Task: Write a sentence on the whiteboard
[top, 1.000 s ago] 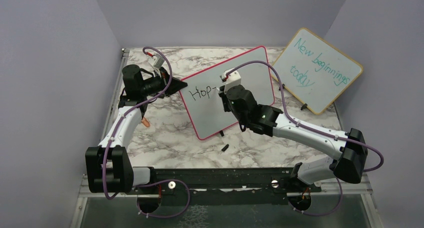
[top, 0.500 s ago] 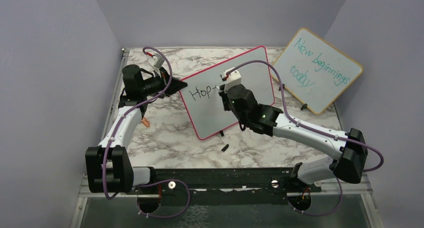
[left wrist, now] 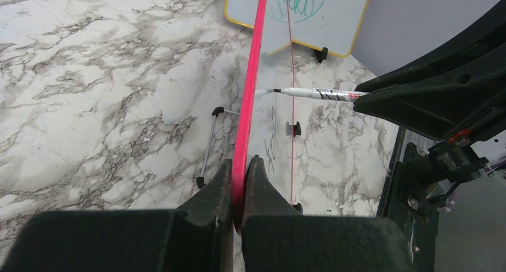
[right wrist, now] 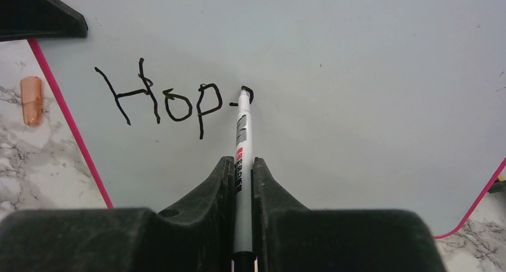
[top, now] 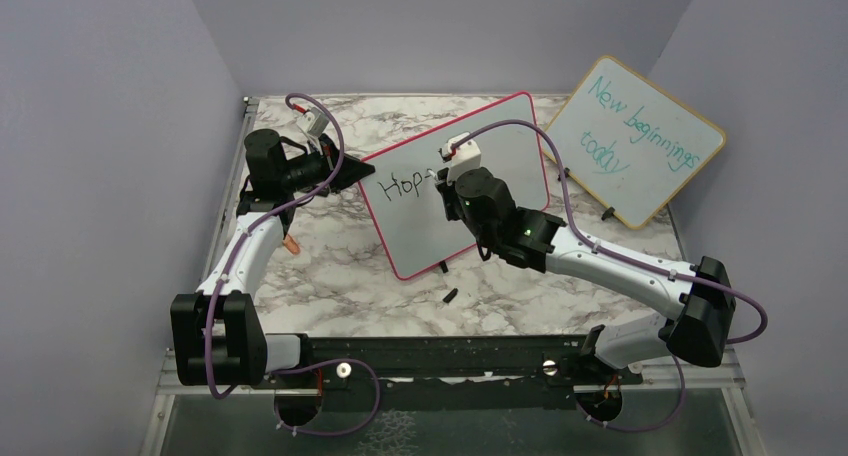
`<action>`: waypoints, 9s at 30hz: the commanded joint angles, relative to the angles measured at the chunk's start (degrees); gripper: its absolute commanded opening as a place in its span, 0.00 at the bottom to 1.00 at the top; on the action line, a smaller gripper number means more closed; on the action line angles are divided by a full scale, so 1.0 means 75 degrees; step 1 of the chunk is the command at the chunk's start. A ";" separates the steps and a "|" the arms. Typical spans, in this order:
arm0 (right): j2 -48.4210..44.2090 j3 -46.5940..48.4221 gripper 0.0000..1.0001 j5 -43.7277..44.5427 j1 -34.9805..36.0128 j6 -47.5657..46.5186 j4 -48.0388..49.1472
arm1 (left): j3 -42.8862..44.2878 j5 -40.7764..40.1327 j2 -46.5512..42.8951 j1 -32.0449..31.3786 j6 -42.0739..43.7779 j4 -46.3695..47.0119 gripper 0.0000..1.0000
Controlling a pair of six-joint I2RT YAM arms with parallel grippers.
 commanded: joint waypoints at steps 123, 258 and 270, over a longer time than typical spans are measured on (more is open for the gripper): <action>-0.0789 -0.0748 0.01 -0.0995 -0.0998 -0.0660 0.1048 | -0.0186 -0.0446 0.0345 -0.0183 0.1269 -0.1040 0.00; -0.0674 -0.0744 0.01 -0.0636 -0.1132 -0.0301 0.0541 | -0.0128 -0.0490 0.0390 -0.0136 0.1351 -0.1124 0.00; -0.0707 -0.0691 0.01 -0.0894 -0.1138 -0.0052 -0.0277 | -0.0126 -0.0490 0.0392 -0.0125 0.1345 -0.1129 0.00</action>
